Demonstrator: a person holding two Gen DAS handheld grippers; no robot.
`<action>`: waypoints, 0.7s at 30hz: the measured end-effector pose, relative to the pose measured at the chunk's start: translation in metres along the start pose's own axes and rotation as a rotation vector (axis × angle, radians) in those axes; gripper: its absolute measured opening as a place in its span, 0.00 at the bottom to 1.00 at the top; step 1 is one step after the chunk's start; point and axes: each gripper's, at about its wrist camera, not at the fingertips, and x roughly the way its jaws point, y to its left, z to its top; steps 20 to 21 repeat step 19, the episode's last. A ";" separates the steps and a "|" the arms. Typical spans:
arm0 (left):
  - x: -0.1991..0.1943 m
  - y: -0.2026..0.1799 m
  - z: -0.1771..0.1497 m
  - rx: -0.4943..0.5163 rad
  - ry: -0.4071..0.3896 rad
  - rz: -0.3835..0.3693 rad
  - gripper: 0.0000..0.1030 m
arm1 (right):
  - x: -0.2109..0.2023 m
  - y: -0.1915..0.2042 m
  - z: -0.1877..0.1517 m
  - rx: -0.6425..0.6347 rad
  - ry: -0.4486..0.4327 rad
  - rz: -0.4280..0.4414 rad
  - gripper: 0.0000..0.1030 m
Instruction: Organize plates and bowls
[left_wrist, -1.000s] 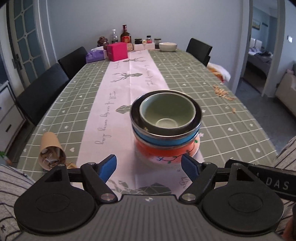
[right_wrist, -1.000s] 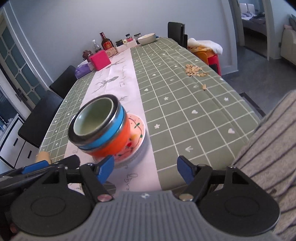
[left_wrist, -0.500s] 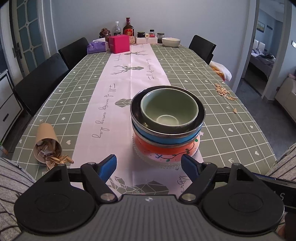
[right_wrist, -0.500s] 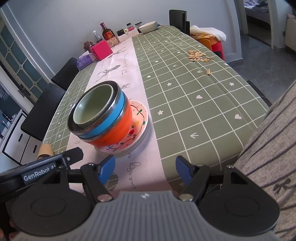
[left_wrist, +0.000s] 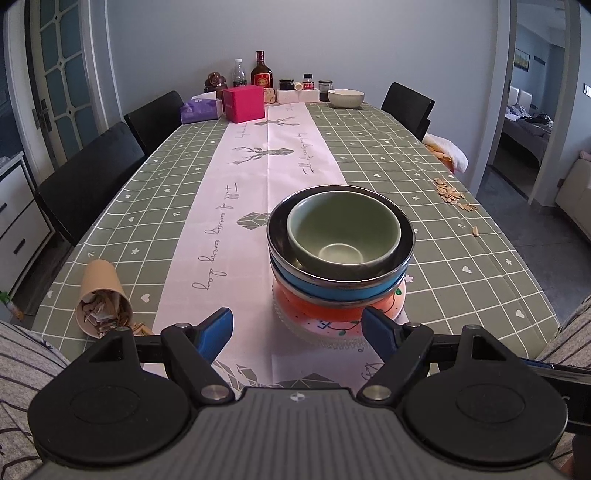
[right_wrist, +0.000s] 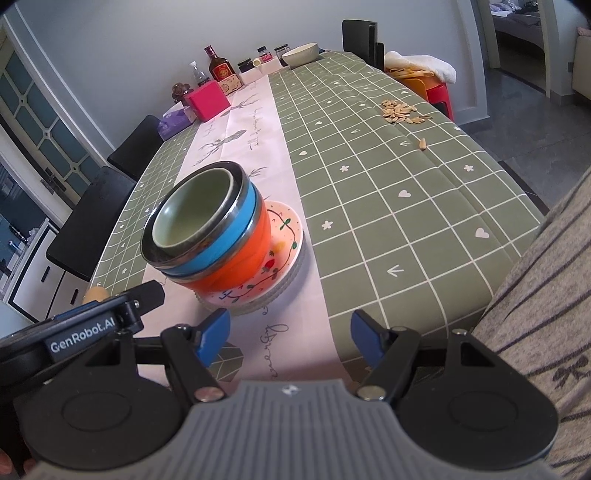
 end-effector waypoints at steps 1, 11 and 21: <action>0.000 0.000 0.000 -0.002 0.001 0.000 0.90 | 0.001 0.000 0.000 0.000 0.000 0.001 0.69; 0.001 -0.001 -0.002 0.001 0.012 0.002 0.90 | 0.000 -0.002 -0.001 0.010 0.001 0.003 0.69; 0.002 -0.005 -0.004 0.019 0.015 0.006 0.90 | 0.000 -0.005 -0.001 0.027 -0.001 -0.001 0.69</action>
